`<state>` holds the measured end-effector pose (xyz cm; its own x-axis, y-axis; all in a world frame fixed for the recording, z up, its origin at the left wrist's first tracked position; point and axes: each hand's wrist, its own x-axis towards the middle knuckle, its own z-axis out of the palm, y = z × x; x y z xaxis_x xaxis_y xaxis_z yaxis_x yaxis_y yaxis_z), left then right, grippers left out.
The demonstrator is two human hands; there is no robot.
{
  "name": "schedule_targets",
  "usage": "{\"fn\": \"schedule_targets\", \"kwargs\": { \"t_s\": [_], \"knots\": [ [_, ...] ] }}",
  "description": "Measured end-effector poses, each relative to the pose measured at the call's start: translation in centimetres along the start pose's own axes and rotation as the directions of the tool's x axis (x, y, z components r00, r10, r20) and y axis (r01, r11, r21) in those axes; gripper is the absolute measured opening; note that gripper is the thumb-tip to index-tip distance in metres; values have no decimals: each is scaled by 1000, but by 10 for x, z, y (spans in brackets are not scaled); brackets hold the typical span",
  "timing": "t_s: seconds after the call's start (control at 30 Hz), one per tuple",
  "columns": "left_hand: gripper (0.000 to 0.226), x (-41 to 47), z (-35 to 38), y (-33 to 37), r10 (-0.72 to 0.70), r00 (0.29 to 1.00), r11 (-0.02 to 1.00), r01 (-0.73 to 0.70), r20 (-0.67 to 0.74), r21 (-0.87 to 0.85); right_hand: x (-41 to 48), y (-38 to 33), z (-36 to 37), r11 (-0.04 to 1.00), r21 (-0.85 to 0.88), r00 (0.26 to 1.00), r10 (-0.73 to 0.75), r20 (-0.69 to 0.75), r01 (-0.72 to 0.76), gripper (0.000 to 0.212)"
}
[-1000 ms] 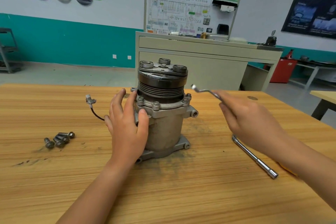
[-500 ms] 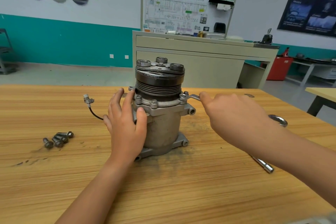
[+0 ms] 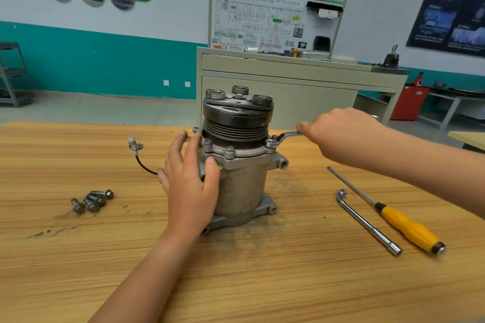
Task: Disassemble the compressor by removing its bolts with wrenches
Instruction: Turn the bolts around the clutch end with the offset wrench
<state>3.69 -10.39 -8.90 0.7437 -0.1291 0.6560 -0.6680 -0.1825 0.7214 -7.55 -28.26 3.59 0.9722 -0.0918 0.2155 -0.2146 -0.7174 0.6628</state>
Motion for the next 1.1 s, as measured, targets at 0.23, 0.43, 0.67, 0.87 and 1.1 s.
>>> {"fn": "schedule_targets", "kwargs": {
  "t_s": [0.23, 0.43, 0.67, 0.87, 1.1],
  "knots": [
    [62, 0, 1, -2, 4, 1000, 999, -4, -15, -36, 40, -20, 42, 942, 313, 803, 90, -589, 124, 19],
    [62, 1, 2, -4, 19, 1000, 999, -20, -24, -28, 17, -17, 34, 781, 622, 670, 428, -607, 64, 30],
    [54, 0, 1, -2, 7, 1000, 999, -7, -17, -32, -60, -32, 15, 901, 432, 907, 209, -367, -33, 54],
    [55, -1, 0, 0, 0, 1000, 999, 0, -15, -37, -55, -42, 1, 932, 301, 959, 252, -130, -204, 60],
    [53, -1, 0, 1, -11, 1000, 999, 11, 3, -38, -43, -44, -24, 975, 129, 983, 185, -6, -182, 65]
  ]
}}
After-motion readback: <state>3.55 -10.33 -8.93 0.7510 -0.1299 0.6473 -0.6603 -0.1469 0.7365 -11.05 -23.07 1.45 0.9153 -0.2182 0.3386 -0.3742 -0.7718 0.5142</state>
